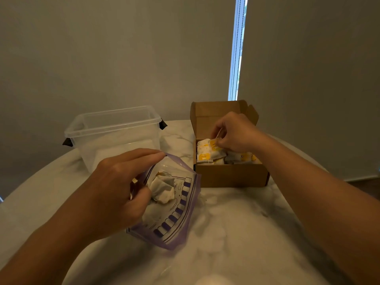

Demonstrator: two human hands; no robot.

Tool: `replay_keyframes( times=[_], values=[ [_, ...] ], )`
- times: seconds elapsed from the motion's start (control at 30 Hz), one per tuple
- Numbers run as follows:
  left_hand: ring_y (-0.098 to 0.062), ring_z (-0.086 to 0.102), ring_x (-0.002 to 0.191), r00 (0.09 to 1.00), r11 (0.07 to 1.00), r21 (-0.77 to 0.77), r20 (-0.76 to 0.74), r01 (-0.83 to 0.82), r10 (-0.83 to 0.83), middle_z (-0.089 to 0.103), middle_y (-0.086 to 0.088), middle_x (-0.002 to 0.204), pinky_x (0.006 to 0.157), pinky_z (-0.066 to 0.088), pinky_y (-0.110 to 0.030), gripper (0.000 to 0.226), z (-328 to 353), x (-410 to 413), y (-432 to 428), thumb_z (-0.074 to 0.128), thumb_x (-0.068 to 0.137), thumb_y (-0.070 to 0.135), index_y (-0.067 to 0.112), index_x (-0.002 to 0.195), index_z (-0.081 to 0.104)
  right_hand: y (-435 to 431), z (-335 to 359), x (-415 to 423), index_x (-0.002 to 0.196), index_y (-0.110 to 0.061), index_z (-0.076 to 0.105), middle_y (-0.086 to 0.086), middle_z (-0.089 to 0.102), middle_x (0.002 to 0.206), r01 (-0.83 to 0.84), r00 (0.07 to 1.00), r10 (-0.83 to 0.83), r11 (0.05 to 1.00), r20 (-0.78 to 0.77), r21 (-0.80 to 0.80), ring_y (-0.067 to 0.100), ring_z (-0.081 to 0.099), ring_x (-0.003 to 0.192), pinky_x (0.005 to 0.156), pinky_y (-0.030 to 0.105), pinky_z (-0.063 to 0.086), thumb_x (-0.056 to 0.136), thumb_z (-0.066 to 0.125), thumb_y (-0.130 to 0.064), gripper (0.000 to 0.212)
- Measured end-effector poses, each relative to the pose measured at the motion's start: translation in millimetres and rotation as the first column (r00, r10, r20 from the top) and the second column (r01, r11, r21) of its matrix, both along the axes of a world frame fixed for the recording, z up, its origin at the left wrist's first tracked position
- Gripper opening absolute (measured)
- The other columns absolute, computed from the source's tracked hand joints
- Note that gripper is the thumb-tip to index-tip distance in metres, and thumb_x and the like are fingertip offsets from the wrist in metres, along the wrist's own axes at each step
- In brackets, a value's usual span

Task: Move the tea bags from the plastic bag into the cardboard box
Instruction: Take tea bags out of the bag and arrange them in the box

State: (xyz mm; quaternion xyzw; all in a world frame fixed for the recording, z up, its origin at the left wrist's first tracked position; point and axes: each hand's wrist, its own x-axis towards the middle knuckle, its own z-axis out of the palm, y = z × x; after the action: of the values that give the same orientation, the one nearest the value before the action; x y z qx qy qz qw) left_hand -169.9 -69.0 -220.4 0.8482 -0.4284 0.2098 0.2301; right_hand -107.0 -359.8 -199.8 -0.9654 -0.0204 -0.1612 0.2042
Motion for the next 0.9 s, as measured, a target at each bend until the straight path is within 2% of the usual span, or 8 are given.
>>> replay_keyframes(
  times=[0.07, 0.2, 0.33, 0.47, 0.57, 0.7, 0.8, 0.9],
  values=[
    [0.004, 0.059, 0.087, 1.0, 1.0, 0.0, 0.0, -0.004, 0.004, 0.063, 0.008, 0.123, 0.063, 0.047, 0.0, 0.054, -0.3, -0.4, -0.1, 0.058, 0.074, 0.016, 0.016, 0.128, 0.063, 1.5, -4.7, 6.2, 0.092, -0.019, 0.075, -0.005, 0.067, 0.089, 0.001, 1.0, 0.0, 0.996, 0.016, -0.091, 0.012, 0.064, 0.085, 0.074, 0.034, 0.059, 0.08, 0.077, -0.008, 0.017],
    [0.003, 0.06, 0.088, 1.0, 1.0, -0.004, -0.01, -0.001, 0.001, 0.062, 0.01, 0.122, 0.064, 0.047, 0.0, 0.054, 0.0, 0.2, -0.4, 0.058, 0.075, 0.015, 0.017, 0.129, 0.062, 0.4, -10.3, 13.8, 0.097, -0.018, 0.074, -0.003, 0.067, 0.094, 0.014, 1.0, -0.01, 0.987, 0.025, -0.158, 0.014, 0.062, 0.086, 0.07, 0.027, 0.054, 0.081, 0.076, -0.012, 0.018],
    [0.004, 0.059, 0.087, 1.0, 1.0, -0.004, -0.009, -0.003, 0.003, 0.061, 0.01, 0.122, 0.065, 0.047, 0.0, 0.054, 1.1, -0.5, 0.0, 0.058, 0.075, 0.015, 0.016, 0.129, 0.062, 1.7, -6.8, 1.3, 0.108, -0.015, 0.072, 0.001, 0.07, 0.099, 0.07, 0.983, -0.052, 0.992, 0.176, -0.101, 0.013, 0.063, 0.088, 0.076, 0.026, 0.055, 0.085, 0.073, -0.012, 0.023],
    [-0.002, 0.059, 0.094, 0.999, 0.999, 0.021, 0.012, -0.04, 0.04, 0.062, 0.007, 0.124, 0.068, 0.042, 0.005, 0.054, 0.0, 0.1, -1.5, 0.057, 0.077, 0.018, 0.015, 0.13, 0.061, 22.3, -16.1, -41.6, 0.099, -0.02, 0.072, -0.01, 0.066, 0.089, -0.014, 0.955, -0.002, 0.999, 0.298, 0.052, 0.002, 0.058, 0.076, 0.063, 0.007, 0.04, 0.089, 0.068, -0.014, 0.012],
    [0.0, 0.057, 0.092, 0.998, 0.998, 0.03, 0.015, -0.057, 0.056, 0.062, 0.006, 0.126, 0.07, 0.041, 0.006, 0.055, 0.6, 0.7, 0.0, 0.057, 0.077, 0.018, 0.015, 0.131, 0.06, 48.1, -21.3, -74.7, 0.091, -0.028, 0.067, -0.02, 0.06, 0.08, -0.156, 0.967, 0.115, 0.973, 0.229, 0.168, -0.001, 0.059, 0.074, 0.059, 0.005, 0.044, 0.089, 0.068, -0.024, 0.005],
    [-0.001, 0.056, 0.092, 0.998, 0.997, 0.044, 0.022, -0.061, 0.061, 0.062, 0.003, 0.127, 0.069, 0.042, 0.003, 0.056, 2.8, 0.0, 2.4, 0.056, 0.074, 0.015, 0.014, 0.131, 0.061, 81.2, -21.1, -100.6, 0.087, -0.025, 0.067, -0.012, 0.064, 0.077, -0.365, 0.931, 0.338, 0.881, 0.14, 0.301, 0.003, 0.063, 0.072, 0.063, 0.016, 0.053, 0.089, 0.067, -0.028, 0.004],
    [-0.002, 0.057, 0.093, 0.998, 0.997, 0.056, 0.037, -0.058, 0.056, 0.062, 0.002, 0.127, 0.069, 0.043, 0.002, 0.058, 3.8, -0.3, 2.1, 0.057, 0.072, 0.013, 0.013, 0.13, 0.062, 103.3, -31.6, -108.4, 0.099, -0.02, 0.072, -0.011, 0.069, 0.087, -0.443, 0.895, 0.444, 0.871, 0.046, 0.212, 0.003, 0.064, 0.078, 0.068, 0.019, 0.057, 0.09, 0.067, -0.026, 0.012],
    [-0.003, 0.057, 0.093, 0.998, 0.997, 0.06, 0.046, -0.047, 0.045, 0.063, 0.0, 0.127, 0.068, 0.043, 0.001, 0.056, 4.3, 0.2, 2.7, 0.057, 0.074, 0.012, 0.012, 0.13, 0.062, 112.2, -41.3, -102.9, 0.112, -0.021, 0.07, -0.004, 0.071, 0.103, -0.427, 0.904, 0.427, 0.897, 0.029, 0.114, 0.009, 0.064, 0.091, 0.077, 0.027, 0.058, 0.093, 0.063, -0.022, 0.02]
  ],
)
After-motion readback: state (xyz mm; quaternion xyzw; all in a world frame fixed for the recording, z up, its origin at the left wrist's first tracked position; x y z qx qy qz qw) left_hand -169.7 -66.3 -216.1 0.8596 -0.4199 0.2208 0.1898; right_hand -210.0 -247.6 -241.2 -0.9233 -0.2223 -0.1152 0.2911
